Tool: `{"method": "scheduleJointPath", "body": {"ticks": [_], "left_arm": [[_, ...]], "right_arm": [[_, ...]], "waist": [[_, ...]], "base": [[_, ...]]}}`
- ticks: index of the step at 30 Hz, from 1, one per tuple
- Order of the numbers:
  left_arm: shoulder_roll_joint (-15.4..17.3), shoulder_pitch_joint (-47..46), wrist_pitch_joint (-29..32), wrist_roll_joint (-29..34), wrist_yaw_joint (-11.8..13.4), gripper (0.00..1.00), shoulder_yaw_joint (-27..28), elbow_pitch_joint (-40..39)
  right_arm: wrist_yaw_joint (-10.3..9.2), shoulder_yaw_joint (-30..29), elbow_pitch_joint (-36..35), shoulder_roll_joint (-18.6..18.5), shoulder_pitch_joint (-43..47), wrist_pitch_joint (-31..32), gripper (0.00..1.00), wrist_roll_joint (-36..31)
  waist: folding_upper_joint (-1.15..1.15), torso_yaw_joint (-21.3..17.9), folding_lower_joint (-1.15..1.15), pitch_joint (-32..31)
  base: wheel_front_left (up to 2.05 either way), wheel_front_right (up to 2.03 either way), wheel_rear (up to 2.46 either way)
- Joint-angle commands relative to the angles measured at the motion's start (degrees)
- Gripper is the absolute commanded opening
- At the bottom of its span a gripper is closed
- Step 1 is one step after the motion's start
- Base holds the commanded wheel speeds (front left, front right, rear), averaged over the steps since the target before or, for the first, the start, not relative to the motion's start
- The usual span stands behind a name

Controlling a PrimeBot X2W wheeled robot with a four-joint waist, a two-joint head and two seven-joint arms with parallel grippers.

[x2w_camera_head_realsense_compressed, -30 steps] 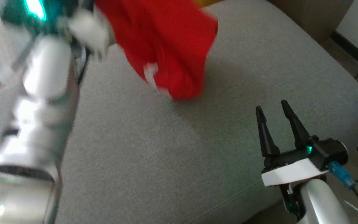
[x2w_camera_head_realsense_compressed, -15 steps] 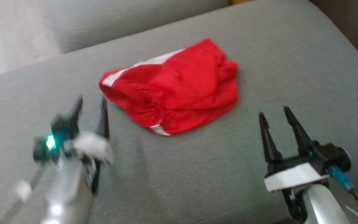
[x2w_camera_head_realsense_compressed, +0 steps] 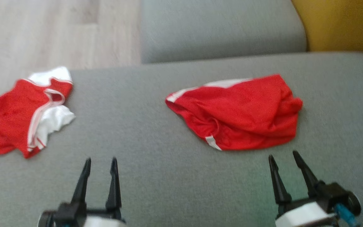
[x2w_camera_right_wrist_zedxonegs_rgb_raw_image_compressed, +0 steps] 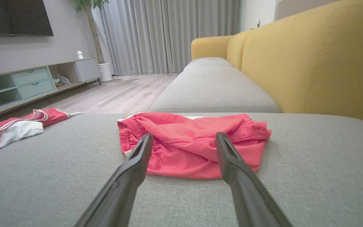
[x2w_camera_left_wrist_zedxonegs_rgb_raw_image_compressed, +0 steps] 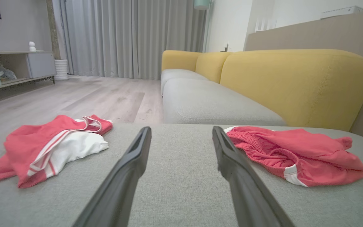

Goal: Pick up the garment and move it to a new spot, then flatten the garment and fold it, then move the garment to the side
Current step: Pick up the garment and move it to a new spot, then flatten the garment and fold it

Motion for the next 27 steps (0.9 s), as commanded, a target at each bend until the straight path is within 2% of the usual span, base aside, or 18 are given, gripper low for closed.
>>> {"method": "scheduleJointPath", "body": {"ticks": [1,8,14,16,27], "left_arm": [[-0.01,-0.2,-0.54,0.87,0.74,1.0,1.49,-3.83],[-0.02,5.49,-0.54,3.5,2.77,1.0,0.16,-7.93],[-0.02,5.83,-0.54,3.25,3.56,1.0,0.1,-7.65],[-0.02,5.51,-0.54,2.04,4.51,1.0,0.54,-7.35],[-0.02,5.41,-0.54,2.19,4.37,1.0,1.03,-5.9]], "right_arm": [[0.37,1.01,-2.24,-0.76,0.23,-0.15,1.0,-0.16],[0.37,0.34,-3.57,-0.31,3.02,-0.15,1.0,1.21],[0.37,-0.34,-3.59,-0.13,3.55,-0.15,1.0,1.84],[0.37,-0.65,-3.38,-0.08,3.6,-0.15,1.0,2.38],[0.37,-0.13,-2.88,-0.03,3.62,-0.15,1.0,3.67]], "waist": [[0.0,2.29,0.01,-2.91],[0.0,2.66,0.01,-4.18],[0.0,2.65,0.01,-3.97],[0.0,2.49,0.01,-3.86],[0.0,1.74,0.01,-4.41]], "base": [[0.0,0.0,0.0],[0.0,0.0,0.0],[0.0,0.0,0.0],[0.0,0.0,0.0],[0.0,0.0,0.0]]}}
